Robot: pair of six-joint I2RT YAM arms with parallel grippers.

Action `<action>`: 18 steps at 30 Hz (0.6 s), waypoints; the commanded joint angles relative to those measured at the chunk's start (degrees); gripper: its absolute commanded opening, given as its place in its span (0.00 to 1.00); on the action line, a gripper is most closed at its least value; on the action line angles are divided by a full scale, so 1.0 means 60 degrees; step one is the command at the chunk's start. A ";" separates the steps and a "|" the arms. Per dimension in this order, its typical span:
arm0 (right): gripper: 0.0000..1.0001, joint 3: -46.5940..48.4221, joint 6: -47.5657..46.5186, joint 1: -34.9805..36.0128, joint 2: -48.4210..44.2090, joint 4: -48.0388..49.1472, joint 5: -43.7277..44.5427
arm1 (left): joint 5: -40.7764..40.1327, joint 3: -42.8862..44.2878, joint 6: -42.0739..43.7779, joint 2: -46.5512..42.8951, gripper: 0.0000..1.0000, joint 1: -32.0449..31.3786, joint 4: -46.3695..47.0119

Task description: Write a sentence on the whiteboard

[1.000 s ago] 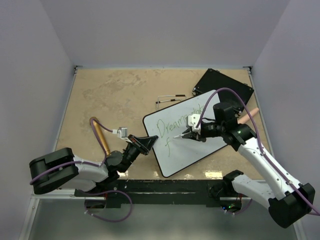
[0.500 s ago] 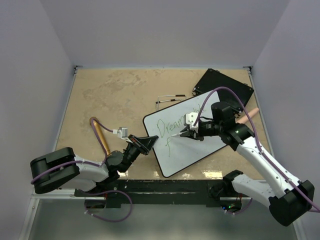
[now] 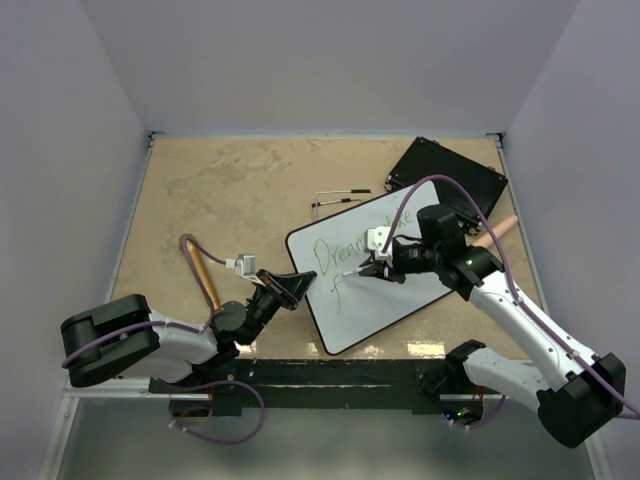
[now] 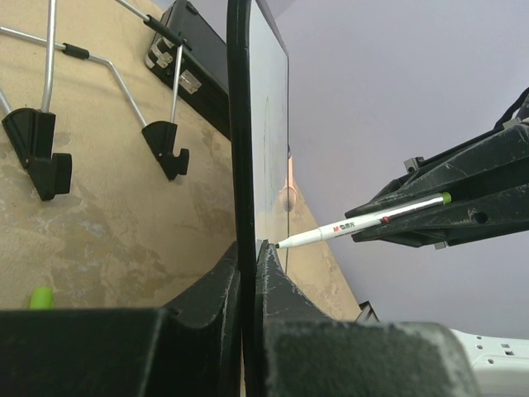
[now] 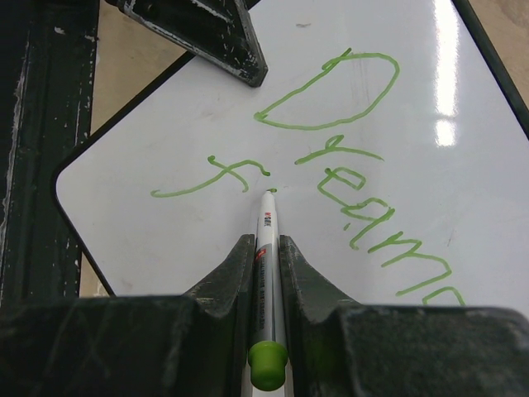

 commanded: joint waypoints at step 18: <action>0.00 0.0333 -0.1422 0.0225 -0.0020 -0.1725 0.0498 | -0.0030 -0.0123 0.1317 0.0136 0.00 -0.0013 0.0469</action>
